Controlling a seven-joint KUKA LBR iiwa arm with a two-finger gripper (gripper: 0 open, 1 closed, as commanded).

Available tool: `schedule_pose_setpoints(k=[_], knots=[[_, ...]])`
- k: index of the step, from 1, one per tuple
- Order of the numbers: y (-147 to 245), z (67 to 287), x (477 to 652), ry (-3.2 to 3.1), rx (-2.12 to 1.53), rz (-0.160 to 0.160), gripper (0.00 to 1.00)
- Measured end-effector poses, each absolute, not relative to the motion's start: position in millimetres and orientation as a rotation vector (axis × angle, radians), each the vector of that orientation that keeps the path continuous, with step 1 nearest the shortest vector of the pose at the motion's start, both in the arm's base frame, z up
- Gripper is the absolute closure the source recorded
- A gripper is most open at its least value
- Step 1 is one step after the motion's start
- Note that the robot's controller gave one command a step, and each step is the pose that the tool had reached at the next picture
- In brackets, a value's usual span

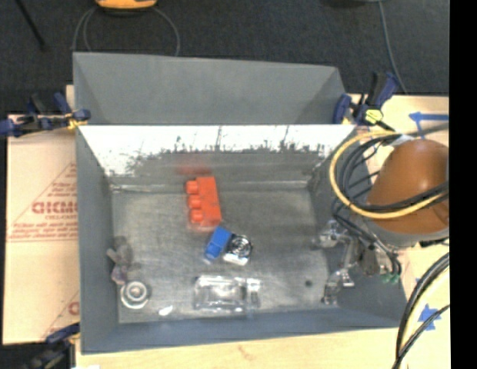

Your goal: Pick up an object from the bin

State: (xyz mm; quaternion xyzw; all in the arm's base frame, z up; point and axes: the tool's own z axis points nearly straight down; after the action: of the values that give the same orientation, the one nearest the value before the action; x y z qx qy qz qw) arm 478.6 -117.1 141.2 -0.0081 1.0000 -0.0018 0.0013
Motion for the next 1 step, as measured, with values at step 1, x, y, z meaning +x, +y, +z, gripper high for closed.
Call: schedule_pose_setpoints(k=[1], knots=[[-140.0, 116.6, 523.4, 3.132, -0.179, -0.005, 0.00]])
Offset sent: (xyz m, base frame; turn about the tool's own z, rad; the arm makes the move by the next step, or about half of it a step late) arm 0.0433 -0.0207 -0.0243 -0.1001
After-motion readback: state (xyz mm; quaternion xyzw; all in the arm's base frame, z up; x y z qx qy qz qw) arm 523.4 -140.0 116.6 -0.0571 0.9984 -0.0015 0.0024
